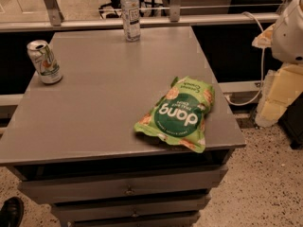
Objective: Move green rice chip bag near 7up can
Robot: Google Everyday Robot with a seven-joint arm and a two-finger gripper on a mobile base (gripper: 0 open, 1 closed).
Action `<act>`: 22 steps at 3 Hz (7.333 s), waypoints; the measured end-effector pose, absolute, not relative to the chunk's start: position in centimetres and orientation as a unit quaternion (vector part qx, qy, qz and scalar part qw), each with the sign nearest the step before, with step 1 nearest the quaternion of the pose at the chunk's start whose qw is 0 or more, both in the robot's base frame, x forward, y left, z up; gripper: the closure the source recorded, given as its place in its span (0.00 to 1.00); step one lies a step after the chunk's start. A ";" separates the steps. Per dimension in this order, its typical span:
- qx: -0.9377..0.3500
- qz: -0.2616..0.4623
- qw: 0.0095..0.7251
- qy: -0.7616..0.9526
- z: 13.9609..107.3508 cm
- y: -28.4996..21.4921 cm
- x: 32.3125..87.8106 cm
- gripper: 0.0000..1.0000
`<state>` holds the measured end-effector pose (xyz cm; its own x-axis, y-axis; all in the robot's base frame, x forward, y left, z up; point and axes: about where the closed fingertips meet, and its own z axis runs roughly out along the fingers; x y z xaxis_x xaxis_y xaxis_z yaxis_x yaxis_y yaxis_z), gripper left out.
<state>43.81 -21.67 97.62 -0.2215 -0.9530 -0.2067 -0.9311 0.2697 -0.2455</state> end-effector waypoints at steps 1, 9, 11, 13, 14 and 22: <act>-0.603 -0.034 0.159 0.781 97.6 -21.7 43.8 0.00; -0.438 0.232 0.198 0.845 88.0 -13.9 54.9 0.80; -0.406 0.183 0.248 0.860 94.3 -17.3 55.3 1.00; -0.412 0.206 0.267 0.847 94.1 -15.1 56.0 1.00; -0.415 0.264 0.296 0.819 94.6 -10.1 58.8 1.00; -0.390 0.496 0.205 0.748 87.8 14.9 67.2 0.06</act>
Offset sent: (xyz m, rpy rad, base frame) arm 0.0418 0.0074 -0.0195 0.1173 -0.0355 0.0103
